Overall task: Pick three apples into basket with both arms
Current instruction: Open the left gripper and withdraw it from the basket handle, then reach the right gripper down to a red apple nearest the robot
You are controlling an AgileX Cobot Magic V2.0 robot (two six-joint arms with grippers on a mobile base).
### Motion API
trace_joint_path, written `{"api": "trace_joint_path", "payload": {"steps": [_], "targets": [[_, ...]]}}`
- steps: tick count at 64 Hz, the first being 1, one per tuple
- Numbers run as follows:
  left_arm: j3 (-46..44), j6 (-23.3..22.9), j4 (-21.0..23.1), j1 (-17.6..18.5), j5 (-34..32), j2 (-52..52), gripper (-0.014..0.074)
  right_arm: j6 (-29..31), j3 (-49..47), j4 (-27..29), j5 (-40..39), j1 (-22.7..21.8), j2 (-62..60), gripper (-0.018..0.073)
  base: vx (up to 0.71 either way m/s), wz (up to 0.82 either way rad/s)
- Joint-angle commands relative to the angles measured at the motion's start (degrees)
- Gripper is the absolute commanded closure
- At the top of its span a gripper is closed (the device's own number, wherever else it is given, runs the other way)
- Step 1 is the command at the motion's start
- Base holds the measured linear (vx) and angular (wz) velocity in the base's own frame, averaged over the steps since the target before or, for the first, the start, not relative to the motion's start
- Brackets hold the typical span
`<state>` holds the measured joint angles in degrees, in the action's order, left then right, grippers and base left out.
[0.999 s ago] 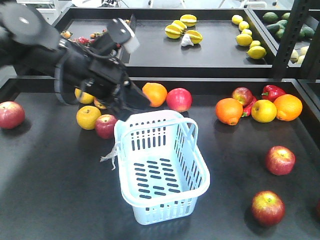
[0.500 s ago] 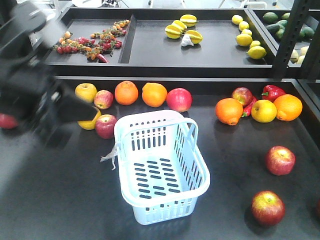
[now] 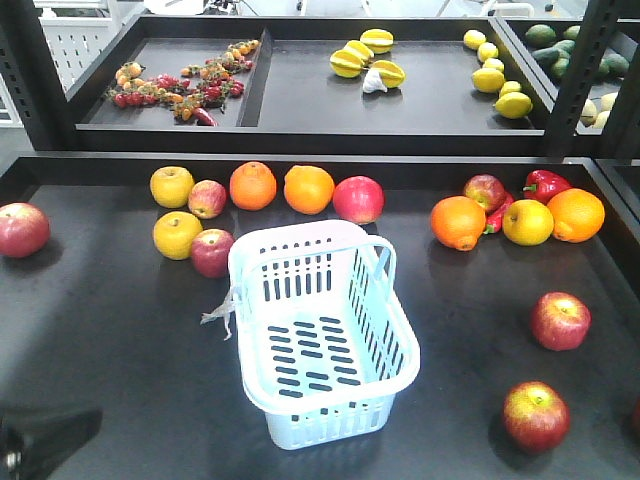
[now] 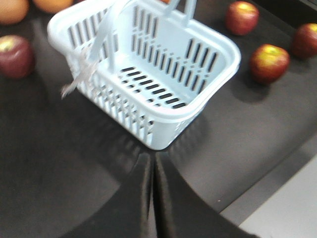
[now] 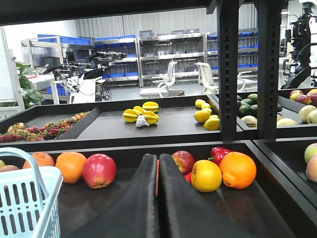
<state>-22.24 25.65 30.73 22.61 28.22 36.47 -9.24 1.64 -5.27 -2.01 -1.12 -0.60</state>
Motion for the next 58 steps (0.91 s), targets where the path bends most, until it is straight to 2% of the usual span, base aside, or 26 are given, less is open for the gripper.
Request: {"api": "trace_joint_path", "payload": {"steps": [1, 10, 25, 30, 37, 48, 53, 58], "targets": [[4.7, -3.59, 1.97, 0.26, -8.85, -3.0, 0.0604, 0.33, 0.81, -0.54, -4.29, -0.27, -0.43, 0.0564, 0.0, 0.0], [9.67, -6.55, 2.02, 0.26, -10.86, -4.61, 0.0604, 0.33, 0.81, -0.54, -4.29, -0.27, -0.43, 0.0564, 0.0, 0.0], [9.74, -6.69, 2.31, 0.26, -12.14, -4.61, 0.0604, -0.91, 0.81, -0.05, -5.35, -0.27, -0.44, 0.0564, 0.0, 0.0], [9.74, -6.69, 2.31, 0.26, -12.14, -4.61, 0.0604, -4.64, 0.81, 2.29, -7.6, -0.27, -0.44, 0.0564, 0.0, 0.0], [9.74, -6.69, 2.31, 0.26, -12.09, -4.61, 0.0604, -13.82, 0.73, 8.07, -11.72, -0.27, -0.44, 0.0564, 0.0, 0.0], [9.74, -6.69, 2.31, 0.26, -12.14, -4.61, 0.0604, -23.02, 0.01, 14.52, -19.44, -0.08, -0.44, 0.0564, 0.0, 0.0], [9.74, -6.69, 2.31, 0.26, -12.14, -4.61, 0.0604, -24.79, -3.16, 14.41, -17.73, 0.03, -0.44, 0.0564, 0.0, 0.0], [9.74, -6.69, 2.31, 0.26, -12.14, -4.61, 0.0604, -24.23, -9.38, 11.59, -9.35, 0.03, -0.04, 0.0562, 0.0, 0.0]]}}
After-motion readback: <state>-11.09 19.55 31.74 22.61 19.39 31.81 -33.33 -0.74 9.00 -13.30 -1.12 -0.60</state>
